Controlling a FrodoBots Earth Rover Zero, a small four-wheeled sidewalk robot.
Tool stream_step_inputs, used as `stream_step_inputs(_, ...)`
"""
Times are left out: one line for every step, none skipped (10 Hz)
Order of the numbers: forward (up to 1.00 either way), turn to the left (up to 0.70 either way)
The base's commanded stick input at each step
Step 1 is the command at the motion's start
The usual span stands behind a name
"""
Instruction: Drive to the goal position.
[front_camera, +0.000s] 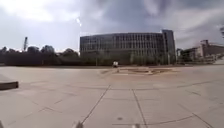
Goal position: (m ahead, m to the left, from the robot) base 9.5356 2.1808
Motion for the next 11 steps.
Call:
stream_step_inputs(0.69, -0.01)
stream_step_inputs(0.69, -0.01)
stream_step_inputs(0.69, -0.01)
stream_step_inputs(0.69, -0.01)
stream_step_inputs(0.69, -0.01)
stream_step_inputs(0.69, -0.01)
stream_step_inputs(0.69, -0.01)
stream_step_inputs(0.69, -0.01)
stream_step_inputs(0.69, -0.01)
stream_step_inputs(0.69, -0.01)
stream_step_inputs(0.69, -0.01)
